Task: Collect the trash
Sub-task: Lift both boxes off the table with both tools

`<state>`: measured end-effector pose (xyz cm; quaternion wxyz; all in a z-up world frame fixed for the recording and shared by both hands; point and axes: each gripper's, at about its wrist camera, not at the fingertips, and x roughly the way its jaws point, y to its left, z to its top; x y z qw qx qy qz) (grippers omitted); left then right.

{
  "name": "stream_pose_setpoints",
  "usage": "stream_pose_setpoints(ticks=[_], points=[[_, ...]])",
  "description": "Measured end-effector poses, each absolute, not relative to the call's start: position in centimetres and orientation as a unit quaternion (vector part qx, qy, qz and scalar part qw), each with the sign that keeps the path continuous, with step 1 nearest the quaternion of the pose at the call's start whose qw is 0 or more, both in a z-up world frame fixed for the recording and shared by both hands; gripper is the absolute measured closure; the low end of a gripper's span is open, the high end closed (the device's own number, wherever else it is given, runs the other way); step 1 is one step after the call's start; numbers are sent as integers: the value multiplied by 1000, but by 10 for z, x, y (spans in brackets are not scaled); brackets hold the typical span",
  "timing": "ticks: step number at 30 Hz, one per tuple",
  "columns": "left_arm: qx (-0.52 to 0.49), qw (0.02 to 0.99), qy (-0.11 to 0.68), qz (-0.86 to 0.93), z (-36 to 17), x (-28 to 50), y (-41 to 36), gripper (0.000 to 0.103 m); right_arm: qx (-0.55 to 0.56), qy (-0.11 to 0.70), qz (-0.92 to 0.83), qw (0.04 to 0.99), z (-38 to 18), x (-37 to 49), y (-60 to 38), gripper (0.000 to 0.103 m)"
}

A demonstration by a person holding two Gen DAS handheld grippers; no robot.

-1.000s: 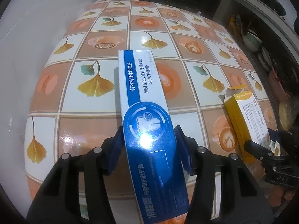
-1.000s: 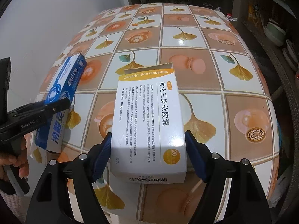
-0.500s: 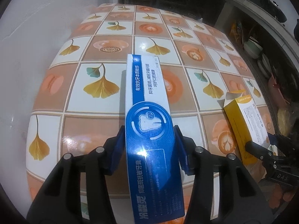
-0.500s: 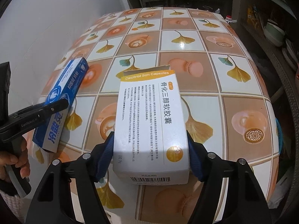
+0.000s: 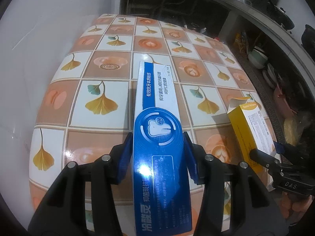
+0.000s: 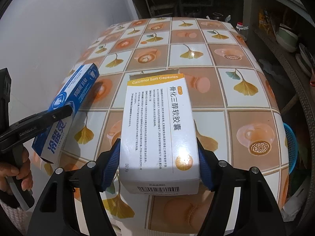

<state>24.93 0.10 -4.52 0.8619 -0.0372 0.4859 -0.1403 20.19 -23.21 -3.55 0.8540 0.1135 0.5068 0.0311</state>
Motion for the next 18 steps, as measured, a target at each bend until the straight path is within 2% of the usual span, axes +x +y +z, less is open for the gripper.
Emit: stream_pose_setpoints(ticks=[18], points=[[-22,866,469,-175,-23,243,-34,57,149,472,14,869,-17,184,-270,35]])
